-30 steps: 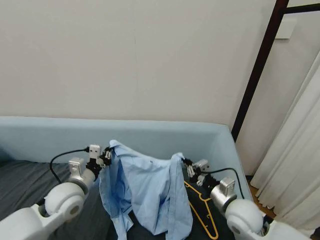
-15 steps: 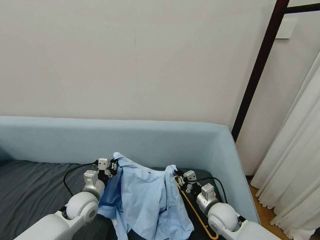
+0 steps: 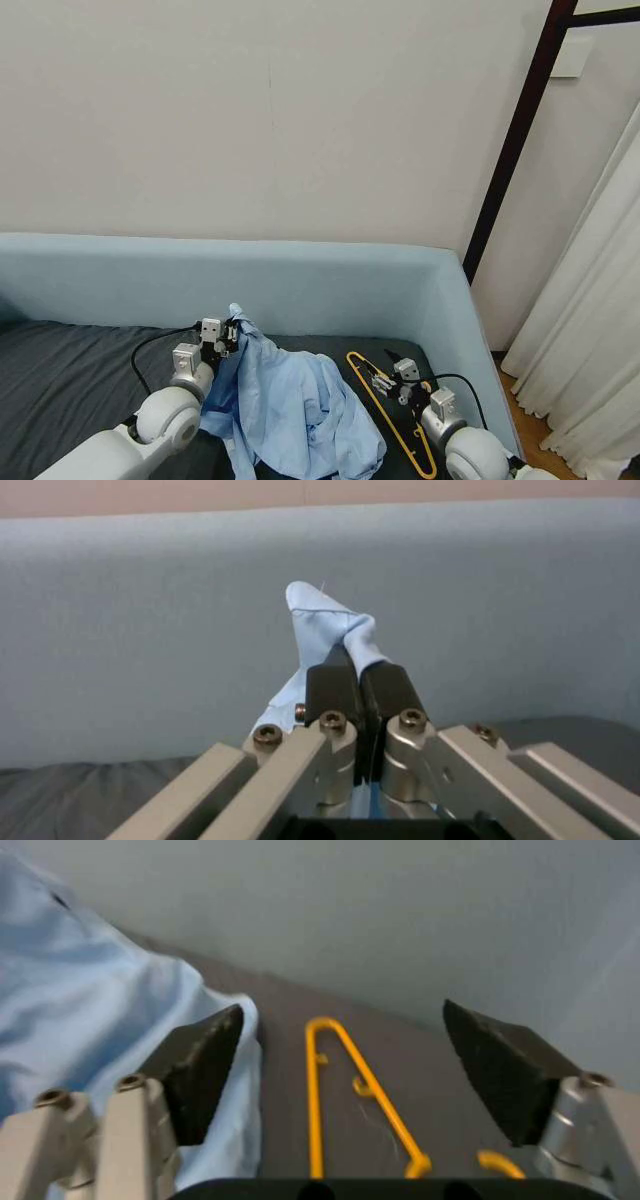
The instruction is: Pick up the clothes from the sofa and hang them on the clothes hanger.
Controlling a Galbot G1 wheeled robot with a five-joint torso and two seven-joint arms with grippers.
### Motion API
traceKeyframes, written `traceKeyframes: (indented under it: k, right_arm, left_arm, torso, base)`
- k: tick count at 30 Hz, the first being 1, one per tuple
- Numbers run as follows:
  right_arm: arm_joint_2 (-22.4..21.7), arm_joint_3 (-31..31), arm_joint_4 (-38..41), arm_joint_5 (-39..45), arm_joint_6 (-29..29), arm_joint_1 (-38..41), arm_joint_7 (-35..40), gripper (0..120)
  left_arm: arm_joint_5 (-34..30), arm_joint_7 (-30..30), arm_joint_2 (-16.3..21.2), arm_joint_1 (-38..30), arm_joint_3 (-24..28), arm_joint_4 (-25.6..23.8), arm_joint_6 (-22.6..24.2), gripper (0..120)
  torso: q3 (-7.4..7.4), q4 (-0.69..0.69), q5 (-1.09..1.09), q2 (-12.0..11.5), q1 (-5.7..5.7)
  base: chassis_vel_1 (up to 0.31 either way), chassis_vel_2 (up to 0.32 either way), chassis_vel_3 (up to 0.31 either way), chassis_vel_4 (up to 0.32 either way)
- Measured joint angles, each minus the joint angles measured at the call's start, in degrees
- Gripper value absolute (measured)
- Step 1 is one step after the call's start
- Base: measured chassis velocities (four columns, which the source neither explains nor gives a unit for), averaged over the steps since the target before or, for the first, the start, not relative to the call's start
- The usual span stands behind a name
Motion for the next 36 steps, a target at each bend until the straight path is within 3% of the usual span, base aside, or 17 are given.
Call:
traceKeyframes:
  k: [1,5,15,24,31,36]
  right_arm:
    - [0.0,0.0,0.0,0.0,0.0,0.0,0.0,80]
    - [1.5,2.8,-3.0,5.5,-8.9,-0.4,1.9,98]
    - [4.5,1.7,-10.7,5.3,-16.7,2.2,0.0,100]
    - [8.0,0.7,-17.2,4.2,-17.1,4.2,-0.8,100]
    - [9.9,1.2,-21.4,6.6,-16.6,5.7,-1.1,84]
    - [10.9,2.5,-24.5,8.4,-16.4,6.1,-1.7,79]
  left_arm:
    - [0.0,0.0,0.0,0.0,0.0,0.0,0.0,0]
    - [1.3,0.1,-0.2,0.6,1.1,0.0,-0.4,0]
    - [2.6,3.1,0.7,4.1,0.1,-0.3,-2.8,0]
    - [3.1,3.8,-0.3,10.0,-2.7,-0.1,-3.0,0]
    - [3.7,3.6,-1.9,15.3,-5.4,0.0,-3.0,0]
    - [4.0,3.6,-2.0,17.2,-6.4,-0.9,-3.1,0]
  torso:
    - [0.00,0.00,0.00,0.0,0.00]
    - [0.00,0.01,0.00,0.0,0.00]
    - [0.00,0.01,-0.01,0.0,0.00]
    - [0.00,0.00,-0.01,0.0,0.00]
    - [0.01,0.01,-0.01,0.0,0.00]
    - [0.01,0.01,0.00,0.0,0.00]
  base:
    - [0.000,0.000,0.000,0.000]
    - [0.000,0.000,0.000,0.000]
    - [0.000,0.000,0.000,0.000]
    - [0.000,0.000,0.000,0.000]
    - [0.000,0.000,0.000,0.000]
    - [0.000,0.000,0.000,0.000]
